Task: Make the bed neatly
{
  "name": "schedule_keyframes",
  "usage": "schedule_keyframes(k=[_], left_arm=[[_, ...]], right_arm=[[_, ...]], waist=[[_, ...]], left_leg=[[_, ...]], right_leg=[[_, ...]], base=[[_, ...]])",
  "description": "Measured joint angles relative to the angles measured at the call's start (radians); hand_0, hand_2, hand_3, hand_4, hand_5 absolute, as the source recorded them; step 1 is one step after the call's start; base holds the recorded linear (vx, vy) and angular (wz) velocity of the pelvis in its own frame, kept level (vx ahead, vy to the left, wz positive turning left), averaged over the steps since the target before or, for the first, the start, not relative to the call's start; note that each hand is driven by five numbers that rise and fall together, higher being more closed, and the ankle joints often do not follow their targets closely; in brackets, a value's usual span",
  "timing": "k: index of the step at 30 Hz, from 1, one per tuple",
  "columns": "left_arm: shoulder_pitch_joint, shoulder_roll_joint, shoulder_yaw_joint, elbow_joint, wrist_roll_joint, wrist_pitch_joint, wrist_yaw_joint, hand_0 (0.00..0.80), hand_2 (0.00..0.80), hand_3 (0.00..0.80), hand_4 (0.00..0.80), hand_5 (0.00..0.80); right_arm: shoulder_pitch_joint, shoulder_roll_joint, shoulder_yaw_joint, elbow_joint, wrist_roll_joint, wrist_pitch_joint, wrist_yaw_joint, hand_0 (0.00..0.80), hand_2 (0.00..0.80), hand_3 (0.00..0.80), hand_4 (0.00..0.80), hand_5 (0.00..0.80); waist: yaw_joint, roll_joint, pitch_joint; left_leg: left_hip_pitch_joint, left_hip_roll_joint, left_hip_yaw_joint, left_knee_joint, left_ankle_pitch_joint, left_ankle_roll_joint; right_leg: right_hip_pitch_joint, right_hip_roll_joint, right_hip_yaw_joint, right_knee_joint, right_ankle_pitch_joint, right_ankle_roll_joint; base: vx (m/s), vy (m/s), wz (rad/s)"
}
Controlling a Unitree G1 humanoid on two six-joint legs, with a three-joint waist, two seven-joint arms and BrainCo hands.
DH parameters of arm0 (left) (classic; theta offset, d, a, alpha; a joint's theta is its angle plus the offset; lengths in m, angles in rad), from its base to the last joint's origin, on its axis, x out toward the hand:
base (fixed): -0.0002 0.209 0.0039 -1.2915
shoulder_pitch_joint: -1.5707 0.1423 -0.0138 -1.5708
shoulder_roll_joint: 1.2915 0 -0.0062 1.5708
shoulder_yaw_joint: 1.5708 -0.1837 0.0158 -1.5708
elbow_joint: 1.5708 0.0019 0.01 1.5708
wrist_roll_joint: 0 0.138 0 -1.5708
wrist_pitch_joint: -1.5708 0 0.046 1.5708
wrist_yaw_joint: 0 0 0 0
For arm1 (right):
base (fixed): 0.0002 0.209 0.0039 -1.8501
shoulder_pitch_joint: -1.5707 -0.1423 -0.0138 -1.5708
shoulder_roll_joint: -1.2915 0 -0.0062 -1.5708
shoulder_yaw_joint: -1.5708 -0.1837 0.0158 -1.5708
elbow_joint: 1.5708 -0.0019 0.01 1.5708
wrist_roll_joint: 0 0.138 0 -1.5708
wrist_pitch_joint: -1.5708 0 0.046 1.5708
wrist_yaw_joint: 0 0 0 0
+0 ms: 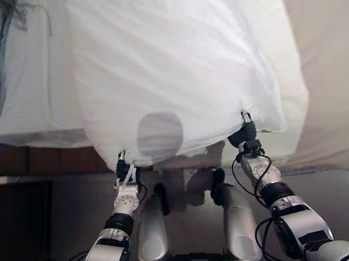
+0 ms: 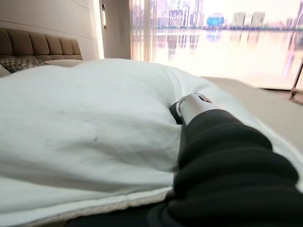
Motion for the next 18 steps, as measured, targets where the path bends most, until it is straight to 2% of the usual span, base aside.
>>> schedule_keyframes(k=[1,3,4,5,6,7,8,9,12,18], left_arm=[[-0.001,-0.005,-0.009,0.0,0.0,-0.001,-0.011,0.8,0.8,0.8,0.8,0.8],[0.0,-0.018,-0.042,0.007,-0.001,-0.003,-0.032,0.8,0.8,0.8,0.8,0.8],[0.007,-0.035,-0.061,0.006,-0.002,-0.006,-0.045,0.8,0.8,0.8,0.8,0.8],[0.017,-0.061,-0.071,0.006,-0.003,-0.005,-0.056,0.8,0.8,0.8,0.8,0.8],[0.014,-0.081,-0.077,0.01,-0.004,-0.001,-0.06,0.8,0.8,0.8,0.8,0.8],[0.007,-0.093,-0.077,0.01,-0.005,0.0,-0.063,0.8,0.8,0.8,0.8,0.8],[0.012,-0.103,-0.078,0.002,-0.013,-0.001,-0.063,0.8,0.8,0.8,0.8,0.8],[0.013,-0.102,-0.077,0.001,-0.023,-0.001,-0.062,0.8,0.8,0.8,0.8,0.8],[0.025,-0.089,-0.068,-0.024,-0.027,-0.001,-0.029,0.8,0.8,0.8,0.8,0.8],[0.073,-0.105,-0.07,-0.101,-0.062,-0.007,0.022,0.8,0.8,0.8,0.8,0.8]], right_arm=[[0.001,-0.004,-0.015,0.0,0.0,0.006,0.0,0.8,0.8,0.8,0.8,0.8],[0.009,-0.027,-0.044,-0.002,-0.008,0.021,-0.001,0.8,0.8,0.8,0.8,0.8],[0.01,-0.058,-0.048,-0.002,-0.016,0.032,-0.005,0.8,0.8,0.8,0.8,0.8],[-0.004,-0.095,-0.046,0.002,-0.033,0.042,-0.015,0.8,0.8,0.8,0.8,0.8],[-0.016,-0.121,-0.053,0.003,-0.045,0.046,-0.03,0.8,0.8,0.8,0.8,0.8],[-0.018,-0.137,-0.054,0.009,-0.049,0.049,-0.04,0.8,0.8,0.8,0.8,0.8],[-0.034,-0.147,-0.057,0.053,-0.061,0.059,-0.055,0.8,0.8,0.8,0.8,0.8],[-0.038,-0.144,-0.057,0.066,-0.064,0.062,-0.065,0.8,0.8,0.8,0.8,0.8],[-0.018,-0.122,-0.056,0.056,-0.067,0.066,-0.091,0.8,0.8,0.8,0.8,0.8],[0.003,-0.132,-0.055,0.038,-0.066,0.07,-0.116,0.8,0.8,0.8,0.8,0.8]], waist=[[0.002,-0.009,0.003],[-0.002,-0.007,0.003],[-0.009,0.0,0.001],[-0.021,0.033,-0.003],[-0.033,0.055,-0.003],[-0.036,0.054,-0.003],[-0.044,0.062,-0.007],[-0.043,0.064,-0.009],[-0.047,0.069,-0.011],[-0.047,0.104,-0.033]], left_leg=[[0.006,0.033,-0.053,-0.044,0.007,-0.002],[0.018,0.092,-0.096,-0.136,0.046,-0.024],[0.065,0.089,-0.088,-0.243,0.089,0.008],[0.103,0.094,-0.069,-0.312,0.106,0.04],[0.114,0.083,-0.034,-0.322,0.184,-0.041],[0.106,0.043,0.0,-0.28,0.18,-0.084],[0.102,0.006,0.008,-0.23,0.138,-0.118],[0.1,-0.003,0.02,-0.205,0.119,-0.126],[0.105,-0.029,0.048,-0.15,0.081,-0.106],[0.109,-0.031,0.04,-0.148,0.073,-0.099]], right_leg=[[0.0,-0.008,0.017,-0.002,-0.002,0.005],[-0.009,-0.028,0.052,0.015,-0.012,0.033],[-0.029,-0.058,0.083,0.042,-0.016,0.05],[-0.039,-0.086,0.112,0.06,-0.023,0.089],[-0.056,-0.115,0.145,0.076,-0.021,0.115],[-0.066,-0.159,0.189,0.063,-0.012,0.13],[-0.064,-0.206,0.213,0.03,0.018,0.16],[-0.057,-0.228,0.219,0.016,0.032,0.176],[-0.012,-0.278,0.223,-0.031,0.069,0.231],[0.032,-0.289,0.199,-0.094,0.09,0.233]], base=[[0.015,0.553,0.15],[0.057,0.786,0.18],[0.066,0.885,0.11],[0.073,0.708,-0.05],[0.035,0.649,-0.07],[0.127,0.561,-0.27],[0.161,0.499,-0.29],[0.17,0.463,-0.3],[0.102,0.409,-0.03],[-0.047,0.26,0.03]])
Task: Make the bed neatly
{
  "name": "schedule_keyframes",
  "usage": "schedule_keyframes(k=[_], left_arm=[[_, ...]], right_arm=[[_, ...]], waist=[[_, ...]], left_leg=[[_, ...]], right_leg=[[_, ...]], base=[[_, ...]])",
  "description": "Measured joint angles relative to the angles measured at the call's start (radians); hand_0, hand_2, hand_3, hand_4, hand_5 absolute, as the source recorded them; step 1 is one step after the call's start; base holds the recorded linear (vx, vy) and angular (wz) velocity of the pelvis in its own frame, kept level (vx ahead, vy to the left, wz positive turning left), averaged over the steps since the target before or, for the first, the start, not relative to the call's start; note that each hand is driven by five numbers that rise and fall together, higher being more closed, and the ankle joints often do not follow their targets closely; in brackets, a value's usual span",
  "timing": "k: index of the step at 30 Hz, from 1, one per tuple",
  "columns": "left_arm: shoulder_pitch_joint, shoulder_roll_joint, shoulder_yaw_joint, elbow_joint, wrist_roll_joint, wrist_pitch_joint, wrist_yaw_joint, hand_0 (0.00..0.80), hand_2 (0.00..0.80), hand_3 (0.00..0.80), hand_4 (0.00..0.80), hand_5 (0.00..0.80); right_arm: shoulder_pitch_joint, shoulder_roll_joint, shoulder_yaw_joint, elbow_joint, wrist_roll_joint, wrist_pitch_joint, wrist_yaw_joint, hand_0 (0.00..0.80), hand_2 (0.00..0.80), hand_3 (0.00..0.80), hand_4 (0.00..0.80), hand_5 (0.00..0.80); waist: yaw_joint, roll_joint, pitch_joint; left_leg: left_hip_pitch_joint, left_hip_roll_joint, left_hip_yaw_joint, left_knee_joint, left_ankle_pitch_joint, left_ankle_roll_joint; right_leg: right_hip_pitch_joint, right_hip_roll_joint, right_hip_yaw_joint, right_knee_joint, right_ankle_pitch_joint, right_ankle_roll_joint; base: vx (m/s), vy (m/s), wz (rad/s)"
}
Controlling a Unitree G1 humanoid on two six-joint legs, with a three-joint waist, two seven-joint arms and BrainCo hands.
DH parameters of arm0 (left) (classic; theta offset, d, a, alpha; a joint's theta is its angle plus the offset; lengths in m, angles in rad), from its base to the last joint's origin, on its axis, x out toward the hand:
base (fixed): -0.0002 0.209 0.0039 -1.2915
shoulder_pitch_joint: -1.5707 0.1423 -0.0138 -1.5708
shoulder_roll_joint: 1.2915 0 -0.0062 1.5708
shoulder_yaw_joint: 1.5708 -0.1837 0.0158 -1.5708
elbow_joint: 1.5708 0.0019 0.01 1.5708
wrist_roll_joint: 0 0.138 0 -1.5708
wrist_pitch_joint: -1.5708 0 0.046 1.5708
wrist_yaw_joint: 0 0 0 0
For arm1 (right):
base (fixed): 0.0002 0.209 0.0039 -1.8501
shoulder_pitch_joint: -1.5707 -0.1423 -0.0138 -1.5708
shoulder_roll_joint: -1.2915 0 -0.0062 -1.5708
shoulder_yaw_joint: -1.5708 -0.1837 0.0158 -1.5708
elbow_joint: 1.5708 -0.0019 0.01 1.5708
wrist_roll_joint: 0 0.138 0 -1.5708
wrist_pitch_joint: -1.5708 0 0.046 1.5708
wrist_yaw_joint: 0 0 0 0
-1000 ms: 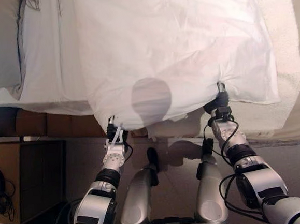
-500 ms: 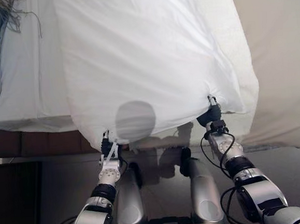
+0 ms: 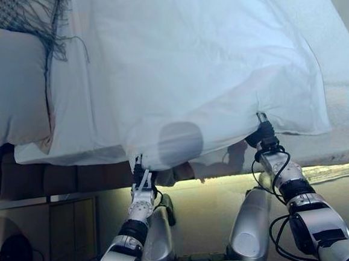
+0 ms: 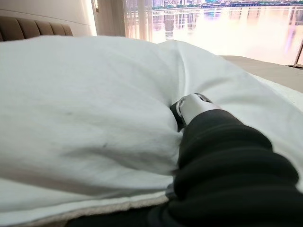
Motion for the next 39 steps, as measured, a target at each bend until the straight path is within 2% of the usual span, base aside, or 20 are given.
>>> schedule_keyframes(k=[4,6,7,8,9,10,11,12,13,16,18,22,27,29,30,33,34,36,37,39], left_arm=[[-0.024,-0.008,0.002,0.006,0.014,0.018,0.04,0.8,0.8,0.8,0.8,0.8],[-0.024,-0.003,0.002,0.006,0.065,0.049,0.061,0.8,0.8,0.8,0.8,0.8],[-0.012,0.002,0.002,0.007,0.086,0.055,0.07,0.8,0.8,0.8,0.8,0.8],[0.01,0.009,0.003,0.002,0.103,0.064,0.085,0.8,0.8,0.8,0.8,0.8],[0.033,0.019,0.01,0.001,0.117,0.065,0.094,0.8,0.8,0.8,0.8,0.8],[0.061,0.033,0.035,0.001,0.121,0.065,0.095,0.8,0.8,0.8,0.8,0.8],[0.085,0.052,0.054,0.003,0.13,0.062,0.095,0.8,0.8,0.8,0.8,0.8],[0.096,0.077,0.053,0.004,0.145,0.06,0.095,0.8,0.8,0.8,0.8,0.8],[0.089,0.081,0.049,0.008,0.158,0.063,0.1,0.8,0.8,0.8,0.8,0.8],[0.068,0.076,0.049,0.044,0.154,0.068,0.067,0.8,0.8,0.8,0.8,0.8],[0.067,0.071,0.048,0.074,0.144,0.069,0.049,0.8,0.8,0.8,0.8,0.8],[0.061,0.064,0.05,0.087,0.117,0.081,0.029,0.8,0.8,0.8,0.8,0.8],[0.063,0.071,0.049,0.087,0.119,0.083,0.029,0.8,0.8,0.8,0.8,0.8],[0.062,0.08,0.05,0.083,0.118,0.081,0.039,0.8,0.8,0.8,0.8,0.8],[0.059,0.081,0.05,0.08,0.116,0.077,0.048,0.8,0.8,0.8,0.8,0.8],[0.036,0.078,0.051,0.063,0.108,0.042,0.031,0.8,0.8,0.8,0.8,0.8],[0.048,0.082,0.052,0.062,0.108,0.041,0.027,0.8,0.8,0.8,0.8,0.8],[0.067,0.085,0.053,0.074,0.095,0.041,0.019,0.8,0.8,0.8,0.8,0.8],[0.067,0.084,0.053,0.081,0.079,0.041,0.014,0.8,0.8,0.8,0.8,0.8],[0.047,0.079,0.055,0.108,0.067,0.037,-0.009,0.8,0.8,0.8,0.8,0.8]], right_arm=[[0.004,-0.005,-0.011,-0.001,0.019,-0.021,-0.014,0.8,0.8,0.8,0.8,0.8],[0.037,0.02,-0.043,-0.017,0.042,-0.051,-0.016,0.8,0.8,0.8,0.8,0.8],[0.071,0.045,-0.048,-0.029,0.052,-0.058,-0.019,0.8,0.8,0.8,0.8,0.8],[0.134,0.066,-0.052,-0.078,0.058,-0.071,-0.026,0.8,0.8,0.8,0.8,0.8],[0.205,0.097,-0.055,-0.122,0.059,-0.081,-0.023,0.8,0.8,0.8,0.8,0.8],[0.255,0.13,-0.027,-0.127,0.059,-0.088,-0.018,0.8,0.8,0.8,0.8,0.8],[0.303,0.151,0.016,-0.124,0.059,-0.088,-0.014,0.8,0.8,0.8,0.8,0.8],[0.32,0.166,0.045,-0.12,0.058,-0.091,-0.011,0.8,0.8,0.8,0.8,0.8],[0.319,0.166,0.044,-0.112,0.057,-0.097,-0.002,0.8,0.8,0.8,0.8,0.8],[0.258,0.159,0.04,-0.029,0.06,-0.11,0.004,0.8,0.8,0.8,0.8,0.8],[0.212,0.159,0.04,-0.027,0.069,-0.114,0.011,0.8,0.8,0.8,0.8,0.8],[0.233,0.159,0.043,-0.028,0.05,-0.14,0.018,0.8,0.8,0.8,0.8,0.8],[0.263,0.172,0.044,-0.028,0.041,-0.15,0.033,0.8,0.8,0.8,0.8,0.8],[0.251,0.172,0.055,-0.032,0.038,-0.151,0.035,0.8,0.8,0.8,0.8,0.8],[0.243,0.17,0.061,-0.037,0.038,-0.152,0.036,0.8,0.8,0.8,0.8,0.8],[0.237,0.172,0.062,-0.028,0.038,-0.16,0.046,0.8,0.8,0.8,0.8,0.8],[0.237,0.179,0.062,-0.026,0.039,-0.159,0.046,0.8,0.8,0.8,0.8,0.8],[0.23,0.181,0.062,-0.007,0.032,-0.145,0.066,0.8,0.8,0.8,0.8,0.8],[0.225,0.178,0.062,-0.005,0.026,-0.139,0.073,0.8,0.8,0.8,0.8,0.8],[0.2,0.169,0.06,-0.002,0.023,-0.126,0.079,0.8,0.8,0.8,0.8,0.8]], waist=[[0.001,0.01,-0.011],[0.003,0.011,-0.024],[0.007,0.005,-0.038],[0.022,0.001,-0.056],[0.035,-0.006,-0.074],[0.054,-0.008,-0.098],[0.056,-0.015,-0.137],[0.06,-0.029,-0.153],[0.041,-0.02,-0.154],[0.054,-0.016,-0.164],[0.052,-0.016,-0.165],[0.048,-0.026,-0.18],[0.048,-0.051,-0.201],[0.057,-0.053,-0.201],[0.049,-0.05,-0.2],[0.054,-0.063,-0.167],[0.053,-0.068,-0.155],[0.053,-0.073,-0.14],[0.053,-0.073,-0.128],[0.046,-0.075,-0.113]], left_leg=[[-0.004,-0.005,-0.061,0.025,-0.008,-0.01],[-0.012,-0.017,-0.083,0.059,-0.031,0.002],[-0.011,-0.024,-0.079,0.073,-0.047,0.021],[0.01,-0.025,-0.075,0.058,-0.052,0.035],[0.045,-0.023,-0.058,0.007,-0.038,0.049],[0.081,-0.002,-0.054,-0.064,-0.005,0.044],[0.084,0.018,-0.07,-0.121,0.031,0.028],[0.086,0.006,-0.082,-0.171,0.072,0.006],[0.076,0.001,-0.111,-0.205,0.107,-0.003],[0.073,0.001,-0.127,-0.29,0.172,0.059],[0.07,-0.013,-0.127,-0.291,0.169,0.066],[0.091,-0.046,-0.124,-0.292,0.154,0.066],[0.093,-0.084,-0.124,-0.293,0.154,0.066],[0.086,-0.072,-0.106,-0.29,0.161,0.062],[0.073,-0.065,-0.106,-0.284,0.164,0.061],[0.03,-0.024,-0.108,-0.235,0.175,0.039],[0.027,-0.01,-0.105,-0.214,0.168,0.046],[0.016,0.014,-0.102,-0.157,0.124,0.093],[0.013,0.022,-0.105,-0.139,0.105,0.098],[-0.027,0.044,-0.114,-0.097,0.086,0.072]], right_leg=[[0.045,-0.007,-0.042,-0.019,0.007,-0.004],[0.089,-0.01,-0.083,-0.037,0.012,-0.011],[0.115,-0.008,-0.096,-0.062,0.021,-0.023],[0.154,0.0,-0.113,-0.106,0.053,-0.058],[0.163,0.009,-0.156,-0.13,0.138,-0.051],[0.139,0.052,-0.17,-0.063,0.086,-0.004],[0.107,0.122,-0.166,0.052,-0.054,-0.039],[0.101,0.171,-0.165,0.071,-0.139,-0.079],[0.11,0.193,-0.152,0.054,-0.141,-0.081],[0.113,0.213,-0.168,0.011,-0.122,-0.096],[0.123,0.214,-0.167,-0.043,-0.084,-0.095],[0.219,0.208,-0.158,-0.218,0.008,-0.057],[0.246,0.198,-0.113,-0.262,0.036,-0.038],[0.179,0.2,-0.155,-0.175,0.018,-0.057],[0.153,0.21,-0.148,-0.14,-0.005,-0.061],[0.066,0.264,-0.149,0.042,-0.122,-0.132],[0.064,0.274,-0.154,0.066,-0.141,-0.15],[0.054,0.294,-0.135,0.093,-0.15,-0.169],[0.055,0.304,-0.131,0.095,-0.148,-0.172],[0.034,0.307,-0.12,0.089,-0.127,-0.172]], base=[[0.076,0.11,0.15],[0.083,0.233,0.28],[0.013,0.156,0.08],[-0.024,0.057,-0.19],[-0.049,-0.009,-0.44],[-0.139,-0.02,-0.33],[-0.154,-0.011,-0.01],[-0.172,-0.012,0.54],[-0.11,0.02,0.75],[-0.086,0.07,0.42],[0.03,0.113,-0.11],[0.08,0.067,-0.05],[-0.014,0.011,0.04],[-0.271,-0.165,-0.24],[-0.21,-0.212,-0.11],[-0.027,-0.095,0.18],[0.062,0.054,-0.09],[0.035,0.202,-0.26],[-0.007,0.367,-0.32],[-0.018,0.452,-0.27]])
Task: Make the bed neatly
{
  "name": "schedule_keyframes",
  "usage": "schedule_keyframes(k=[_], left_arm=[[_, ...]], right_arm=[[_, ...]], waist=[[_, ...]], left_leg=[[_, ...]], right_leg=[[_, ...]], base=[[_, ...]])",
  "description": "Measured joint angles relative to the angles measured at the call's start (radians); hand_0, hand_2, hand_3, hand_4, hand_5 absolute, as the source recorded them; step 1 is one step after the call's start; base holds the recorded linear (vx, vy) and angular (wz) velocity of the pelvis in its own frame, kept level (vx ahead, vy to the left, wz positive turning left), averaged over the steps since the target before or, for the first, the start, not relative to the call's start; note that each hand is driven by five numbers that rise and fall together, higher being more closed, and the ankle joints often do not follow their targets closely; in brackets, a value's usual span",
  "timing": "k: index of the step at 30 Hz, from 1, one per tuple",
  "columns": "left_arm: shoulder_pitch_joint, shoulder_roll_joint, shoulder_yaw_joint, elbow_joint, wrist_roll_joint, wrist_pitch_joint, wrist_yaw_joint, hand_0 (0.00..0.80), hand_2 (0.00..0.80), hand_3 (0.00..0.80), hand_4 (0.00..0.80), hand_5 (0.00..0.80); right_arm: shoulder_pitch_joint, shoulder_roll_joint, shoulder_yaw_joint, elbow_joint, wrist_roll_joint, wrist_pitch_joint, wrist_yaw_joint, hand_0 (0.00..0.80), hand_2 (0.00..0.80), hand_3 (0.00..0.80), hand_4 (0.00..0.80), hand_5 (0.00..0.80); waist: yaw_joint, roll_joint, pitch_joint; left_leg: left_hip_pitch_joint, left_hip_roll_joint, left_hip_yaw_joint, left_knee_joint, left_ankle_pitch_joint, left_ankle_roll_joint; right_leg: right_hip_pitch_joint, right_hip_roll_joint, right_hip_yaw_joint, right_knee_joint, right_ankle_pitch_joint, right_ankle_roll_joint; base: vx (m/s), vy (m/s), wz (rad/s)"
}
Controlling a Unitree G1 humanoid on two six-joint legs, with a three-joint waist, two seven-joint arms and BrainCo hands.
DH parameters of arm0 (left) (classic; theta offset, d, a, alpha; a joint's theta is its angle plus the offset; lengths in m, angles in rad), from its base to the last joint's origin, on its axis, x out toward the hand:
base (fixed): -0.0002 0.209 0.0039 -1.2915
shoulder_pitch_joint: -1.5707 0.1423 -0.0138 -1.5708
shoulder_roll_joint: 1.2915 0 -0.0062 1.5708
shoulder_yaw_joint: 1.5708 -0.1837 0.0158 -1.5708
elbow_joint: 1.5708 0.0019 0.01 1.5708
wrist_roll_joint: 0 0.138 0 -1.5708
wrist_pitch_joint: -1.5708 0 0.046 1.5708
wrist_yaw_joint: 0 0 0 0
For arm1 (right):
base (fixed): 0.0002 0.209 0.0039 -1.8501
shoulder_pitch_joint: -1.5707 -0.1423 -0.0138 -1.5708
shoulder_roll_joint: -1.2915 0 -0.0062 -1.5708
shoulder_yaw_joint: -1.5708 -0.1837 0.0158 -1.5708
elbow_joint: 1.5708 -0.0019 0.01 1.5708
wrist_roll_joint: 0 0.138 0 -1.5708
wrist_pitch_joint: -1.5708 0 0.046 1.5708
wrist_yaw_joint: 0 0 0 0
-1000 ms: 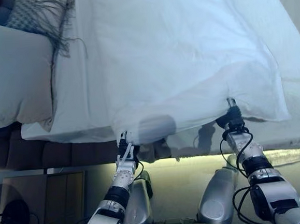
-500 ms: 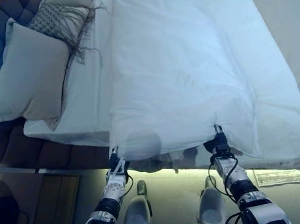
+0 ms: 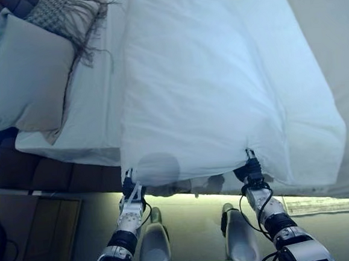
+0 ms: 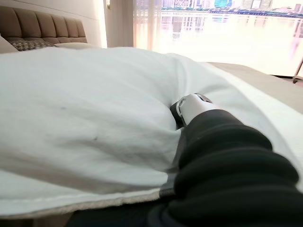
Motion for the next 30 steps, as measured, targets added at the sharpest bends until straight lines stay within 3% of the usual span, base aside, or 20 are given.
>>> schedule_keyframes(k=[3,5,6,7,8,9,10,12,14,17,20,22,24,26,30], left_arm=[[-0.055,-0.007,-0.005,0.015,-0.008,-0.024,-0.023,0.8,0.8,0.8,0.8,0.8],[-0.084,-0.023,-0.013,0.029,-0.008,-0.024,-0.03,0.8,0.8,0.8,0.8,0.8],[-0.088,-0.04,-0.022,0.029,-0.008,-0.025,-0.034,0.8,0.8,0.8,0.8,0.8],[-0.092,-0.064,-0.028,0.027,-0.008,-0.024,-0.041,0.8,0.8,0.8,0.8,0.8],[-0.112,-0.078,-0.033,0.031,-0.007,-0.018,-0.043,0.8,0.8,0.8,0.8,0.8],[-0.12,-0.09,-0.048,0.028,-0.007,-0.014,-0.042,0.8,0.8,0.8,0.8,0.8],[-0.123,-0.095,-0.053,0.031,-0.004,-0.013,-0.04,0.8,0.8,0.8,0.8,0.8],[-0.125,-0.091,-0.065,0.03,0.009,-0.012,-0.018,0.8,0.8,0.8,0.8,0.8],[-0.127,-0.081,-0.086,0.012,0.015,-0.011,0.007,0.8,0.8,0.8,0.8,0.8],[-0.109,-0.049,-0.092,-0.033,0.054,-0.011,0.064,0.8,0.8,0.8,0.8,0.8],[-0.121,-0.02,-0.091,-0.056,0.062,-0.012,0.08,0.8,0.8,0.8,0.8,0.8],[-0.146,0.0,-0.088,-0.058,0.074,-0.015,0.079,0.8,0.8,0.8,0.8,0.8],[-0.154,0.013,-0.084,-0.058,0.074,-0.019,0.077,0.8,0.8,0.8,0.8,0.8],[-0.151,0.006,-0.081,-0.057,0.062,-0.019,0.073,0.8,0.8,0.8,0.8,0.8],[-0.146,-0.046,-0.047,-0.045,0.041,-0.028,0.049,0.8,0.8,0.8,0.8,0.8]], right_arm=[[-0.074,-0.016,-0.017,0.007,0.0,0.003,0.001,0.8,0.8,0.8,0.8,0.8],[-0.093,-0.03,-0.049,0.007,-0.005,0.004,-0.004,0.8,0.8,0.8,0.8,0.8],[-0.096,-0.053,-0.054,0.006,-0.005,0.006,-0.005,0.8,0.8,0.8,0.8,0.8],[-0.103,-0.092,-0.056,0.004,-0.009,0.014,-0.004,0.8,0.8,0.8,0.8,0.8],[-0.109,-0.117,-0.068,0.008,-0.017,0.017,-0.012,0.8,0.8,0.8,0.8,0.8],[-0.113,-0.136,-0.08,0.013,-0.018,0.02,-0.027,0.8,0.8,0.8,0.8,0.8],[-0.125,-0.138,-0.083,0.027,-0.023,0.018,-0.034,0.8,0.8,0.8,0.8,0.8],[-0.124,-0.129,-0.081,0.021,-0.024,0.014,-0.043,0.8,0.8,0.8,0.8,0.8],[-0.112,-0.128,-0.08,0.011,-0.024,0.009,-0.056,0.8,0.8,0.8,0.8,0.8],[-0.111,-0.114,-0.053,-0.019,-0.003,-0.011,-0.074,0.8,0.8,0.8,0.8,0.8],[-0.1,-0.114,-0.041,-0.03,0.005,-0.011,-0.061,0.8,0.8,0.8,0.8,0.8],[-0.118,-0.113,-0.036,-0.026,0.004,-0.012,-0.063,0.8,0.8,0.8,0.8,0.8],[-0.147,-0.109,-0.036,-0.002,0.001,-0.005,-0.061,0.8,0.8,0.8,0.8,0.8],[-0.158,-0.119,-0.036,0.026,-0.031,-0.002,-0.047,0.8,0.8,0.8,0.8,0.8],[-0.16,-0.135,-0.04,0.055,-0.034,0.001,-0.027,0.8,0.8,0.8,0.8,0.8]], waist=[[-0.002,-0.003,0.031],[-0.02,-0.008,0.043],[-0.036,0.006,0.044],[-0.048,0.038,0.047],[-0.052,0.033,0.056],[-0.051,0.039,0.058],[-0.052,0.049,0.056],[-0.05,0.058,0.056],[-0.051,0.062,0.057],[-0.039,0.064,0.057],[-0.029,0.069,0.059],[-0.022,0.088,0.064],[-0.018,0.082,0.07],[-0.023,0.077,0.083],[-0.022,0.069,0.116]], left_leg=[[-0.074,0.044,-0.079,0.112,-0.021,-0.007],[-0.072,0.083,-0.096,0.085,-0.021,-0.016],[-0.046,0.081,-0.088,0.039,-0.018,0.01],[-0.016,0.08,-0.087,-0.017,-0.022,-0.003],[-0.034,0.039,-0.035,0.021,-0.018,-0.054],[-0.036,0.015,0.014,0.032,-0.011,-0.069],[-0.044,-0.009,0.044,0.06,-0.01,-0.078],[-0.035,-0.061,0.074,0.078,-0.026,-0.07],[-0.021,-0.095,0.096,0.082,-0.038,-0.048],[0.008,-0.075,0.125,0.054,-0.036,-0.05],[-0.001,-0.042,0.1,0.011,-0.006,-0.076],[-0.031,-0.007,0.064,-0.041,0.032,-0.084],[-0.05,0.004,0.011,-0.073,0.04,-0.079],[-0.06,0.004,-0.013,-0.075,0.035,-0.085],[-0.101,-0.005,-0.016,-0.061,0.034,-0.088]], right_leg=[[-0.032,-0.028,-0.008,-0.042,0.054,0.005],[-0.038,-0.087,-0.009,-0.044,0.069,0.017],[-0.04,-0.109,-0.005,-0.036,0.059,0.047],[-0.036,-0.131,0.035,-0.036,0.059,0.08],[-0.04,-0.189,0.091,-0.042,0.069,0.108],[-0.051,-0.231,0.093,-0.009,0.071,0.117],[-0.023,-0.263,0.119,-0.045,0.064,0.153],[0.02,-0.32,0.132,-0.1,0.083,0.168],[0.056,-0.361,0.094,-0.147,0.137,0.172],[0.045,-0.353,0.027,-0.166,0.218,0.166],[0.031,-0.317,-0.004,-0.161,0.164,0.181],[-0.026,-0.265,-0.015,-0.132,0.149,0.178],[-0.085,-0.224,-0.001,-0.106,0.137,0.163],[-0.118,-0.208,0.021,-0.093,0.133,0.162],[-0.15,-0.194,0.065,-0.114,0.149,0.17]], base=[[0.015,0.526,-0.28],[0.042,0.619,0.07],[0.101,0.699,0.28],[0.139,0.715,0.35],[0.175,0.646,0.33],[0.161,0.452,0.45],[0.149,0.414,0.36],[0.107,0.309,0.31],[0.06,0.249,0.05],[-0.091,-0.031,-0.33],[-0.2,-0.127,-0.06],[-0.14,-0.01,0.0],[-0.092,0.031,-0.27],[-0.088,0.066,-0.29],[-0.117,0.059,-0.05]])
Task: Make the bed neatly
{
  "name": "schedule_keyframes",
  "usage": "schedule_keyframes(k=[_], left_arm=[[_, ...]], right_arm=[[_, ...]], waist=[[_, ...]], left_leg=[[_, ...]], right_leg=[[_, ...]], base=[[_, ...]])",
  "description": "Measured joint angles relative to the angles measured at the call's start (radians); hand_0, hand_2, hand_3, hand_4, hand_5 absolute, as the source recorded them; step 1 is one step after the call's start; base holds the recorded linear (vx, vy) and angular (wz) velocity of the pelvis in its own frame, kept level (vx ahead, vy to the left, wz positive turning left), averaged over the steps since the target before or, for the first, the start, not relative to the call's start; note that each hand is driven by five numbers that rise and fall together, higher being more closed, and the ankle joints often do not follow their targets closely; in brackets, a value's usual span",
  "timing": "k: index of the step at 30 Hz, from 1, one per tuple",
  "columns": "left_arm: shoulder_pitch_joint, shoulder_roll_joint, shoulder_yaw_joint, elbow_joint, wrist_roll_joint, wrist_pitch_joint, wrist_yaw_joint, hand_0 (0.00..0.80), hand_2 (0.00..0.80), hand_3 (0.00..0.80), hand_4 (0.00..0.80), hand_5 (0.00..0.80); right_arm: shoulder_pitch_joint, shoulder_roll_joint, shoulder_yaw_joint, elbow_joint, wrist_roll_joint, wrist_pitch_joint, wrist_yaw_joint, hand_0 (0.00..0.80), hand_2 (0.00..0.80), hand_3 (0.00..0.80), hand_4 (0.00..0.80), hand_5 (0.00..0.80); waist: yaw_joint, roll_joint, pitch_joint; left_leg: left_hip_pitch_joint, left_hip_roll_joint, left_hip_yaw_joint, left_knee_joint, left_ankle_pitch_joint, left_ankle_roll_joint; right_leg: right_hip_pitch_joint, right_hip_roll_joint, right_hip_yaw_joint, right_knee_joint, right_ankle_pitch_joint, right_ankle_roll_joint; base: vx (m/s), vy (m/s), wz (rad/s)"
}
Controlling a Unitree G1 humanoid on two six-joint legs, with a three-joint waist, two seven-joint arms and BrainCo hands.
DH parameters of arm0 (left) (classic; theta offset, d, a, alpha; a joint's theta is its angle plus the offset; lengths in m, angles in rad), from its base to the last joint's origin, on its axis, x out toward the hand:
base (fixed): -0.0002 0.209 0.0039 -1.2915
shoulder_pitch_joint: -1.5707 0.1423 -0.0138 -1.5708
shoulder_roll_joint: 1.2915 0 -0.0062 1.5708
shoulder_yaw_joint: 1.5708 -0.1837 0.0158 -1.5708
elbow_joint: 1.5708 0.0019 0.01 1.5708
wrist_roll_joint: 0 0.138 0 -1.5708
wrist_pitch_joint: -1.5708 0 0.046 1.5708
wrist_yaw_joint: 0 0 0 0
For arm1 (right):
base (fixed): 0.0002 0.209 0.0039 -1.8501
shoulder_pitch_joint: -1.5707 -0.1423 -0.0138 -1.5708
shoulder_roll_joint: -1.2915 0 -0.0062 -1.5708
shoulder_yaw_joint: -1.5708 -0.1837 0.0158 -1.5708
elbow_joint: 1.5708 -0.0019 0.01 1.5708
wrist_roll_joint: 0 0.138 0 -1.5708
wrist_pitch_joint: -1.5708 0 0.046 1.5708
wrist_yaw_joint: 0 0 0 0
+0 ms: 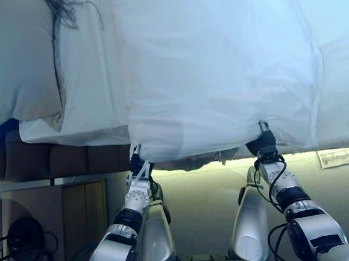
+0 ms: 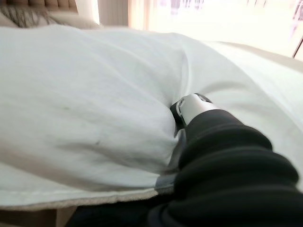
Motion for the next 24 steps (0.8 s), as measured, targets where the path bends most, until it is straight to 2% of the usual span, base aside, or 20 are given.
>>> schedule_keyframes(k=[7,12,15,20,24], left_arm=[[-0.081,-0.016,0.026,0.063,-0.029,-0.041,-0.027,0.8,0.8,0.8,0.8,0.8],[-0.115,-0.017,0.039,0.086,-0.028,-0.047,-0.013,0.8,0.8,0.8,0.8,0.8],[-0.142,-0.008,0.049,0.123,-0.02,-0.046,0.008,0.8,0.8,0.8,0.8,0.8],[-0.21,0.005,0.113,0.263,0.021,0.021,0.033,0.8,0.8,0.8,0.8,0.8],[-0.233,0.018,0.142,0.323,0.05,0.083,0.041,0.8,0.8,0.8,0.8,0.8]], right_arm=[[-0.102,-0.002,-0.02,0.117,-0.001,0.037,0.03,0.8,0.8,0.8,0.8,0.8],[-0.142,-0.003,-0.034,0.185,-0.018,0.06,0.035,0.8,0.8,0.8,0.8,0.8],[-0.174,0.0,-0.034,0.222,-0.021,0.075,0.031,0.8,0.8,0.8,0.8,0.8],[-0.227,0.0,-0.037,0.302,-0.056,0.108,-0.022,0.8,0.8,0.8,0.8,0.8],[-0.258,0.0,-0.054,0.367,-0.094,0.122,-0.076,0.8,0.8,0.8,0.8,0.8]], waist=[[0.004,-0.005,0.045],[0.03,-0.004,0.053],[0.03,-0.004,0.053],[0.029,-0.003,0.053],[0.028,-0.002,0.053]], left_leg=[[-0.092,-0.012,-0.007,0.03,0.002,0.002],[-0.124,-0.015,-0.013,0.032,0.003,0.004],[-0.149,-0.019,-0.025,0.036,0.003,0.004],[-0.171,-0.032,-0.025,0.035,0.003,0.003],[-0.19,-0.034,-0.02,0.032,0.003,0.003]], right_leg=[[-0.042,-0.003,-0.001,-0.055,0.049,0.005],[-0.057,-0.004,-0.012,-0.075,0.058,0.001],[-0.06,-0.011,-0.03,-0.086,0.06,0.002],[-0.067,-0.024,-0.035,-0.11,0.071,0.003],[-0.085,-0.024,-0.034,-0.13,0.083,0.007]], base=[[-0.104,-0.004,0.04],[-0.073,0.047,0.03],[-0.019,0.078,0.14],[-0.006,0.105,0.06],[0.006,0.099,-0.03]])
